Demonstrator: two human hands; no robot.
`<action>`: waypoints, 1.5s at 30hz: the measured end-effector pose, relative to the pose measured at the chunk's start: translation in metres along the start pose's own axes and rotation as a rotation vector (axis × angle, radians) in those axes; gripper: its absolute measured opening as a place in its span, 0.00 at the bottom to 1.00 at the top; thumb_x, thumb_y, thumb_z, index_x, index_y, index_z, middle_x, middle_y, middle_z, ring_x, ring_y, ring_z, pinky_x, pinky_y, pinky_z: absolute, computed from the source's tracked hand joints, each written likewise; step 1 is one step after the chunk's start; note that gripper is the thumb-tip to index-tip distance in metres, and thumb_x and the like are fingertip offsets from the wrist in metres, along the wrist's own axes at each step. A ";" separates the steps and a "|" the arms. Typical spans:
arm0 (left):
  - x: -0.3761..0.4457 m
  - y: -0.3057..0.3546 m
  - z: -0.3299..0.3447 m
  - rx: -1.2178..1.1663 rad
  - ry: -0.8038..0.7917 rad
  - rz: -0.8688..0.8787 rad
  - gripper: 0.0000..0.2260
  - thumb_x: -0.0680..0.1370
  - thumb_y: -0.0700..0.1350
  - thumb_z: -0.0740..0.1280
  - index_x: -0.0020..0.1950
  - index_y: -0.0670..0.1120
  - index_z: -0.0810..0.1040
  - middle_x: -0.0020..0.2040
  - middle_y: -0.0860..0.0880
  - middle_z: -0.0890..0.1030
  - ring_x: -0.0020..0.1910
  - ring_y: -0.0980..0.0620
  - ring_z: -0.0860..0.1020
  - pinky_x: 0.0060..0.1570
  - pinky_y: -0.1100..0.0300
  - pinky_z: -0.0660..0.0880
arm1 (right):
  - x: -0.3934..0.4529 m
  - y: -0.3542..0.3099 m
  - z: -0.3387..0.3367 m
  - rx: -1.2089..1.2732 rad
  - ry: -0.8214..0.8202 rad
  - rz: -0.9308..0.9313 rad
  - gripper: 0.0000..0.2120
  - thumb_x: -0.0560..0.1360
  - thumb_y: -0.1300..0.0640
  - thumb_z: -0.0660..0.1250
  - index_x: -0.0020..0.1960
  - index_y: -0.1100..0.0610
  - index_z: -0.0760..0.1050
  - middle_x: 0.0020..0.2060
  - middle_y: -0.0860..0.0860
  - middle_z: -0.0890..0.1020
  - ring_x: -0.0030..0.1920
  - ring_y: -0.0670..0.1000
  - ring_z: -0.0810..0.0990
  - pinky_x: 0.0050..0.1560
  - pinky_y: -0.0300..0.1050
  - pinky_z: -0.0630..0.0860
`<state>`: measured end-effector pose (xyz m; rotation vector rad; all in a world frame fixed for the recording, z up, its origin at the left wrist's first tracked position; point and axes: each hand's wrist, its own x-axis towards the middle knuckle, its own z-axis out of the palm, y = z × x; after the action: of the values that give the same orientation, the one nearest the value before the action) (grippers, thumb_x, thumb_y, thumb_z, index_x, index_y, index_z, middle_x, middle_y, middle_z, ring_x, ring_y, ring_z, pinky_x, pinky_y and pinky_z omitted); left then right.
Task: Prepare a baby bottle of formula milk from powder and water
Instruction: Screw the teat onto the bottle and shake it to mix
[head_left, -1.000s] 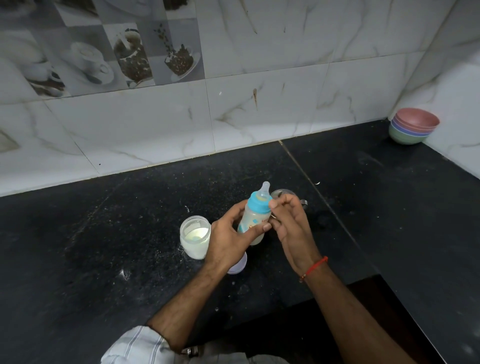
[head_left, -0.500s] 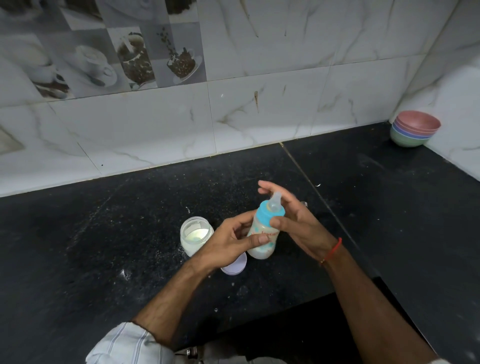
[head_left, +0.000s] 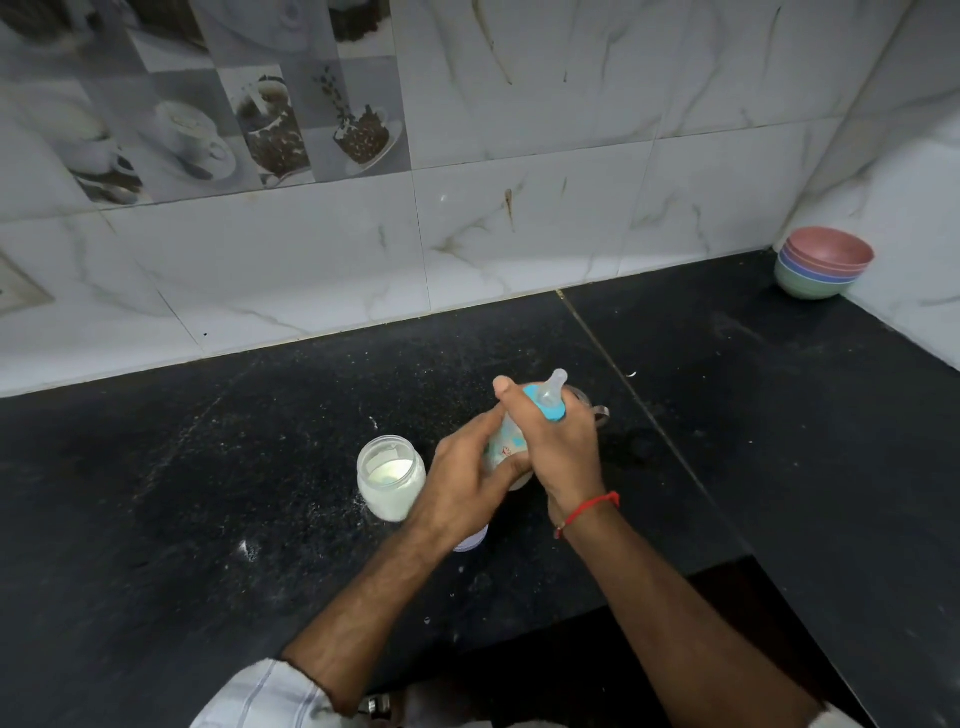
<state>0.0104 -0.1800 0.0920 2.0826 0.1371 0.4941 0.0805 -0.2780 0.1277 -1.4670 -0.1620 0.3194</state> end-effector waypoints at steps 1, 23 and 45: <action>0.003 -0.002 -0.005 -0.054 -0.037 -0.040 0.22 0.78 0.51 0.74 0.71 0.52 0.76 0.60 0.55 0.85 0.59 0.57 0.82 0.59 0.57 0.80 | -0.001 -0.003 -0.005 -0.002 -0.093 -0.015 0.11 0.75 0.52 0.77 0.51 0.57 0.82 0.41 0.52 0.86 0.45 0.51 0.86 0.45 0.46 0.84; -0.003 0.011 -0.004 -0.364 0.030 -0.120 0.37 0.75 0.37 0.76 0.78 0.57 0.64 0.71 0.58 0.76 0.70 0.56 0.77 0.63 0.60 0.78 | -0.025 -0.019 -0.018 -0.238 -0.214 -0.179 0.19 0.74 0.54 0.78 0.61 0.52 0.76 0.48 0.47 0.85 0.49 0.47 0.86 0.50 0.48 0.84; 0.007 -0.009 -0.037 -0.097 0.151 -0.100 0.30 0.79 0.35 0.70 0.76 0.59 0.68 0.75 0.59 0.66 0.71 0.58 0.71 0.52 0.51 0.83 | 0.003 -0.025 -0.045 -0.436 0.031 -0.366 0.18 0.73 0.46 0.77 0.57 0.52 0.75 0.46 0.42 0.83 0.47 0.37 0.82 0.48 0.38 0.78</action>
<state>0.0031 -0.1433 0.1036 1.9330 0.2980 0.5854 0.0992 -0.3216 0.1479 -1.8312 -0.4921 -0.0432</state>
